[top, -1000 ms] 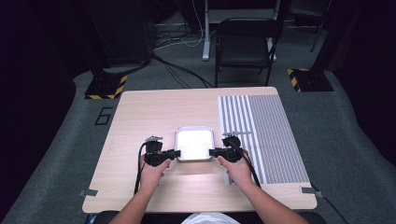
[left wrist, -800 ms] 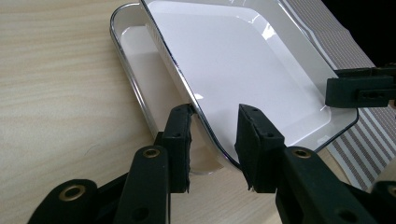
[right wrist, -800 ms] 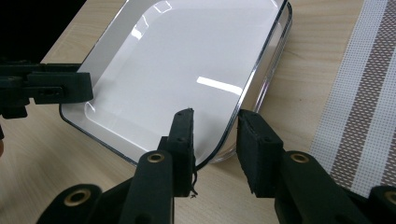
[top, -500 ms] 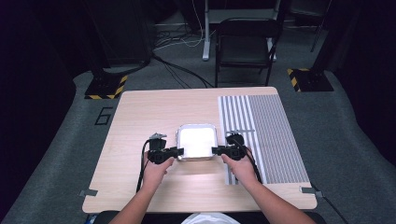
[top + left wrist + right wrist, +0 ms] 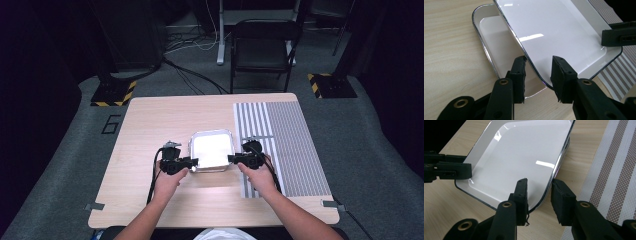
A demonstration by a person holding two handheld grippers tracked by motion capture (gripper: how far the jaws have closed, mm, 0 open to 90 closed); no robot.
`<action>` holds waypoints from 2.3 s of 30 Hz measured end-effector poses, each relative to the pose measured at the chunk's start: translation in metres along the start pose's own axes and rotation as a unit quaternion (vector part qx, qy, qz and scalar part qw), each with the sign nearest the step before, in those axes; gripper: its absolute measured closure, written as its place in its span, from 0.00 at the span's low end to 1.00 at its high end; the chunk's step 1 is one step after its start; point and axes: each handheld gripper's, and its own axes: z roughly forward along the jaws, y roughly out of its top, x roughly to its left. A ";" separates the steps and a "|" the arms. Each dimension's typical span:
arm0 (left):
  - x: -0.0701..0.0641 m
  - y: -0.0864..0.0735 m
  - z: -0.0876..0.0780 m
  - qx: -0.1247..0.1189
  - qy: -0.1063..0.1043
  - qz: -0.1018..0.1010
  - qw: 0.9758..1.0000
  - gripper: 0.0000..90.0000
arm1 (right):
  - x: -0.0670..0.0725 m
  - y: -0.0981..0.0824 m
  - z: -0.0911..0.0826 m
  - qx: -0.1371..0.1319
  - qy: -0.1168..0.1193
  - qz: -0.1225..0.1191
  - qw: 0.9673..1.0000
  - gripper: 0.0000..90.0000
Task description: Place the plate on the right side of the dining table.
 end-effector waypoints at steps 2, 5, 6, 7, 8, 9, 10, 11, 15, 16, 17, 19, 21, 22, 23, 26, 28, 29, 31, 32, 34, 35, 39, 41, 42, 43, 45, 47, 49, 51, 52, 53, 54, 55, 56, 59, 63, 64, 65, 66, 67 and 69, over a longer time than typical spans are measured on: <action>0.000 0.001 0.000 -0.001 -0.001 0.002 1.000 0.72 | -0.001 0.000 0.000 0.006 -0.002 0.000 1.000 0.74; -0.003 0.005 0.002 -0.002 -0.002 0.004 1.000 0.72 | -0.004 0.000 -0.001 0.007 -0.003 0.002 1.000 0.74; -0.003 0.005 0.002 -0.002 -0.002 0.004 1.000 0.71 | -0.004 0.000 -0.001 0.007 -0.003 0.002 1.000 0.74; -0.004 0.006 0.002 -0.003 -0.001 0.005 1.000 0.71 | -0.006 0.001 -0.002 0.003 -0.002 0.001 1.000 0.74; -0.006 0.008 0.003 -0.003 -0.003 0.005 1.000 0.72 | -0.007 0.001 -0.003 0.006 0.000 0.009 1.000 0.74; -0.007 0.009 0.003 -0.003 -0.004 0.007 1.000 0.71 | -0.008 0.001 -0.003 0.006 0.001 0.008 1.000 0.74; -0.007 0.009 0.003 -0.003 -0.004 0.007 1.000 0.71 | -0.008 0.001 -0.003 0.006 0.001 0.008 1.000 0.74; -0.008 0.010 0.003 -0.003 -0.004 0.008 1.000 0.71 | -0.009 0.002 -0.004 0.005 0.000 0.010 1.000 0.74; -0.011 0.015 0.005 -0.003 -0.009 0.012 1.000 0.71 | -0.014 0.001 -0.006 0.008 0.003 0.016 1.000 0.74; -0.011 0.015 0.005 -0.003 -0.009 0.012 1.000 0.72 | -0.014 0.001 -0.006 0.008 0.003 0.016 1.000 0.74; -0.012 0.016 0.007 0.000 -0.009 0.011 1.000 0.72 | -0.016 0.001 -0.008 0.008 0.003 0.017 1.000 0.74; -0.013 0.016 0.007 0.000 -0.008 0.013 1.000 0.72 | -0.017 0.001 -0.008 0.007 0.004 0.017 1.000 0.74; -0.015 0.018 0.008 0.000 -0.007 0.015 1.000 0.72 | -0.019 0.001 -0.010 0.005 0.005 0.016 1.000 0.74; -0.017 0.020 0.009 0.000 -0.007 0.018 1.000 0.72 | -0.020 0.001 -0.011 0.006 0.005 0.015 1.000 0.74; -0.018 0.021 0.010 0.000 -0.006 0.018 1.000 0.72 | -0.021 0.002 -0.012 0.006 0.006 0.017 1.000 0.73; -0.019 0.022 0.012 0.001 -0.007 0.020 1.000 0.72 | -0.024 0.002 -0.014 0.007 0.008 0.020 1.000 0.73; -0.022 0.025 0.013 0.002 -0.007 0.023 1.000 0.72 | -0.026 0.002 -0.016 0.006 0.008 0.019 1.000 0.73; -0.023 0.025 0.014 0.000 -0.007 0.023 1.000 0.71 | -0.028 0.002 -0.018 0.007 0.008 0.020 1.000 0.73; -0.025 0.027 0.015 0.001 -0.008 0.027 1.000 0.71 | -0.028 0.002 -0.019 0.004 0.008 0.020 1.000 0.73; -0.026 0.028 0.016 0.001 -0.007 0.027 1.000 0.71 | -0.029 0.002 -0.020 0.004 0.007 0.022 1.000 0.73; -0.028 0.029 0.018 0.002 -0.007 0.029 1.000 0.71 | -0.031 0.002 -0.022 0.002 0.006 0.022 1.000 0.73; -0.029 0.030 0.019 0.002 -0.008 0.029 1.000 0.71 | -0.032 0.002 -0.022 0.001 0.006 0.022 1.000 0.73; -0.032 0.033 0.021 0.002 -0.009 0.032 0.999 0.71 | -0.035 0.003 -0.026 0.001 0.002 0.026 1.000 0.73; -0.033 0.034 0.021 0.002 -0.010 0.032 0.999 0.71 | -0.035 0.004 -0.027 0.002 -0.002 0.022 1.000 0.73; -0.033 0.034 0.021 0.002 -0.010 0.032 0.999 0.71 | -0.035 0.005 -0.027 0.004 -0.003 0.025 1.000 0.73; -0.033 0.034 0.021 0.003 -0.010 0.033 0.999 0.71 | -0.035 0.005 -0.027 0.004 -0.003 0.025 1.000 0.73; -0.033 0.035 0.022 0.000 -0.012 0.029 0.999 0.71 | -0.036 0.008 -0.029 0.001 -0.002 0.020 1.000 0.73; -0.033 0.036 0.023 0.000 -0.014 0.030 0.999 0.71 | -0.036 0.010 -0.031 -0.001 -0.004 0.019 1.000 0.73; -0.034 0.036 0.024 -0.002 -0.014 0.027 1.000 0.71 | -0.037 0.013 -0.032 -0.004 -0.004 0.015 1.000 0.73; -0.034 0.035 0.025 -0.002 -0.014 0.026 1.000 0.71 | -0.037 0.014 -0.033 -0.001 -0.007 0.014 1.000 0.73; -0.034 0.035 0.025 -0.002 -0.014 0.026 1.000 0.71 | -0.037 0.014 -0.033 0.000 -0.007 0.013 1.000 0.73; -0.035 0.035 0.026 -0.002 -0.014 0.026 1.000 0.71 | -0.038 0.014 -0.033 0.000 -0.008 0.013 1.000 0.73; -0.035 0.035 0.026 -0.003 -0.014 0.026 1.000 0.71 | -0.038 0.015 -0.034 0.000 -0.008 0.013 1.000 0.73; -0.035 0.035 0.027 -0.003 -0.013 0.026 1.000 0.71 | -0.038 0.015 -0.034 -0.001 -0.009 0.012 1.000 0.73; -0.035 0.035 0.027 -0.003 -0.013 0.026 1.000 0.71 | -0.039 0.015 -0.034 0.000 -0.008 0.010 1.000 0.73; -0.036 0.036 0.031 0.000 -0.014 0.025 1.000 0.71 | -0.041 0.016 -0.035 0.000 -0.008 0.008 1.000 0.73; -0.038 0.036 0.034 0.002 -0.013 0.026 1.000 0.71 | -0.046 0.018 -0.037 -0.001 -0.006 0.004 1.000 0.73; -0.040 0.037 0.035 0.002 -0.012 0.025 1.000 0.71 | -0.047 0.019 -0.037 -0.002 -0.005 0.004 1.000 0.73; -0.040 0.037 0.036 0.003 -0.011 0.026 1.000 0.71 | -0.048 0.019 -0.038 -0.002 -0.004 0.003 1.000 0.73; -0.042 0.037 0.038 0.003 -0.010 0.025 1.000 0.71 | -0.049 0.019 -0.039 -0.005 -0.004 0.002 1.000 0.73; -0.044 0.036 0.039 0.003 -0.009 0.025 1.000 0.71 | -0.051 0.020 -0.039 -0.004 -0.004 0.001 1.000 0.73; -0.046 0.036 0.041 0.004 -0.010 0.024 1.000 0.71 | -0.053 0.020 -0.041 -0.002 -0.006 0.000 1.000 0.73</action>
